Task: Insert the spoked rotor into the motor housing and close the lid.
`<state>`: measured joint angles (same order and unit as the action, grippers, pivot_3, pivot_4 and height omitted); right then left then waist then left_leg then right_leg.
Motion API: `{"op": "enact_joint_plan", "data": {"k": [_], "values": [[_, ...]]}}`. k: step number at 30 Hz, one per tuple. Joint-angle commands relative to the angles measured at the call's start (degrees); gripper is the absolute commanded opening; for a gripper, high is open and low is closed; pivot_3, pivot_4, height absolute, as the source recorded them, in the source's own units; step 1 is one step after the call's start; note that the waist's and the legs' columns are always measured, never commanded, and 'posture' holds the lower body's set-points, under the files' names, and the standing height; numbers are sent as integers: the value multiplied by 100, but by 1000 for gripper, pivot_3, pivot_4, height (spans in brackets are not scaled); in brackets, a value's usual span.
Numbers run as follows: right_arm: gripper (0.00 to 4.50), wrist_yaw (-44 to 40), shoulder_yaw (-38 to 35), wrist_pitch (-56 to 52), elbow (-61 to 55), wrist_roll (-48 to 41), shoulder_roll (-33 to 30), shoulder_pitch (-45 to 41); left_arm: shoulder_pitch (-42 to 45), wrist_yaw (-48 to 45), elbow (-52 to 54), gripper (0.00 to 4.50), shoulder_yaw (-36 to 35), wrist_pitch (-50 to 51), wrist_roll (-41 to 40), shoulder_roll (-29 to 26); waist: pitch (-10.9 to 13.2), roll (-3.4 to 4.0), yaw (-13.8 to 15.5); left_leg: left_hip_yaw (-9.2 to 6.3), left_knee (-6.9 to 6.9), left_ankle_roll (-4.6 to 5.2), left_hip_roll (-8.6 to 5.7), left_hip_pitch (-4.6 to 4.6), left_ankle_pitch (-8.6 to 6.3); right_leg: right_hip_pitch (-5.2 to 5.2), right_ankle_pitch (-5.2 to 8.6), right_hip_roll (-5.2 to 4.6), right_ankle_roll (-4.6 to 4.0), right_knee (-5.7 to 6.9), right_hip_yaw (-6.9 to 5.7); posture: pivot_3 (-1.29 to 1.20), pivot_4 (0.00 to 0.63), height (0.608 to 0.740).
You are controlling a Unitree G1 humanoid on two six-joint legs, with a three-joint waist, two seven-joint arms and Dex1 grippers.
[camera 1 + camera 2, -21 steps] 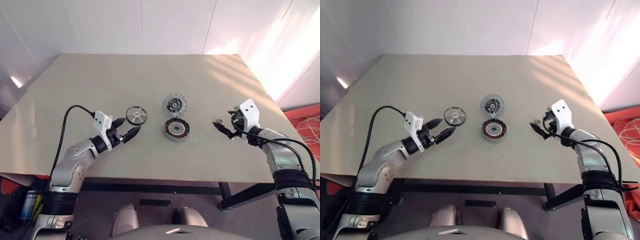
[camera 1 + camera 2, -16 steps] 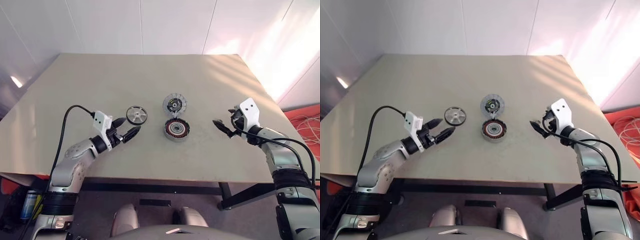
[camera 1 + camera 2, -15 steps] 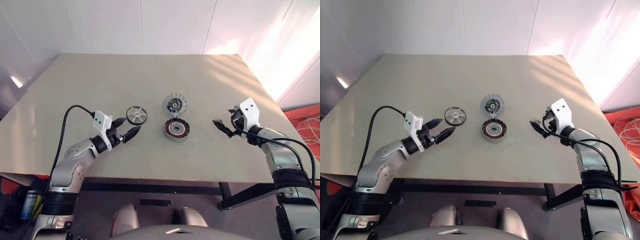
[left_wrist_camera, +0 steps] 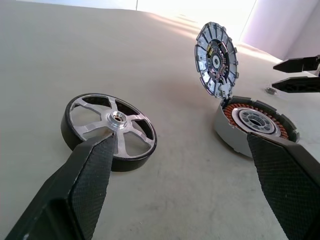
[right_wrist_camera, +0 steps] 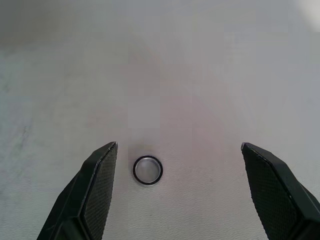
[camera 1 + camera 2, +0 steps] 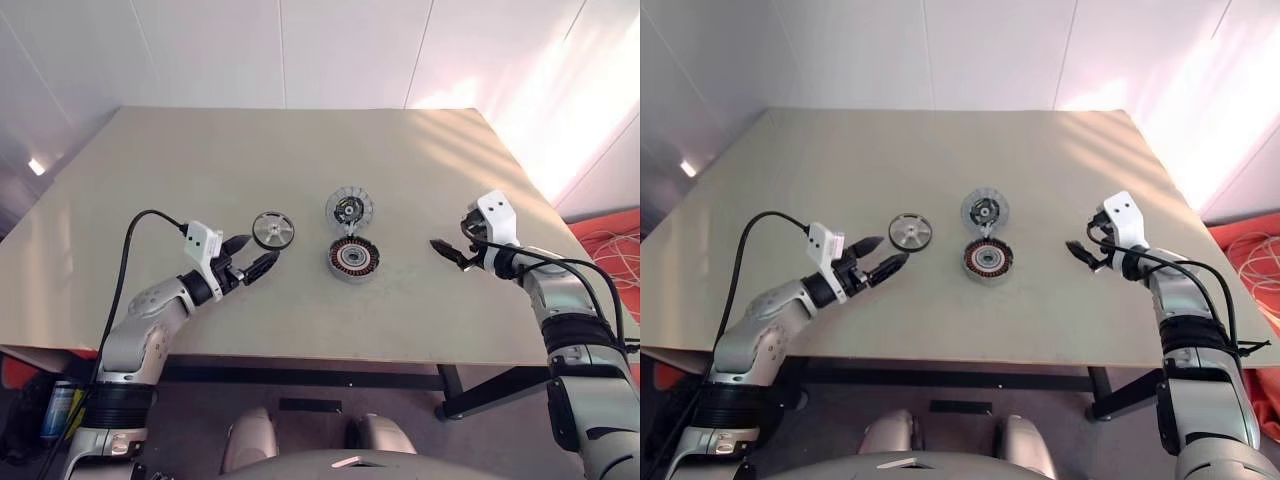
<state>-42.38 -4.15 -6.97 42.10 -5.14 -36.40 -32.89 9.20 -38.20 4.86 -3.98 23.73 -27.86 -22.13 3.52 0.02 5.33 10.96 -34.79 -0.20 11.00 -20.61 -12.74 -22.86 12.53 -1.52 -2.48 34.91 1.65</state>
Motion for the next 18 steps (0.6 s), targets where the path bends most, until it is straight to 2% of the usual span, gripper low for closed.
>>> {"op": "enact_joint_plan", "data": {"k": [1, 9, 18], "values": [[4500, -44, 7, 87, 41, 53, -54, -180, 103, 119, 417, 4473, -60, 114, -67, -12, 0, 0, 8, 0, 0, 0, 0, -1, 0, 0, 0, 0, 0, 0, -1, 0, 0, 740], [4500, -83, 56, 105, 13, 103, 14, -2, 61, 295, 794, 4473, -152, 420, -153, -49, 0, 0, 12, -5, -1, 1, 0, -5, 1, -1, 0, 0, -1, 0, -5, 0, 0, 740], [4500, -23, 8, 35, 94, 72, 94, 120, 61, 269, 747, 4473, -169, 415, -134, -79, 0, 0, 10, -5, -1, 1, 0, -5, 2, -1, 0, 0, 0, 1, -5, 0, 0, 740]]}}
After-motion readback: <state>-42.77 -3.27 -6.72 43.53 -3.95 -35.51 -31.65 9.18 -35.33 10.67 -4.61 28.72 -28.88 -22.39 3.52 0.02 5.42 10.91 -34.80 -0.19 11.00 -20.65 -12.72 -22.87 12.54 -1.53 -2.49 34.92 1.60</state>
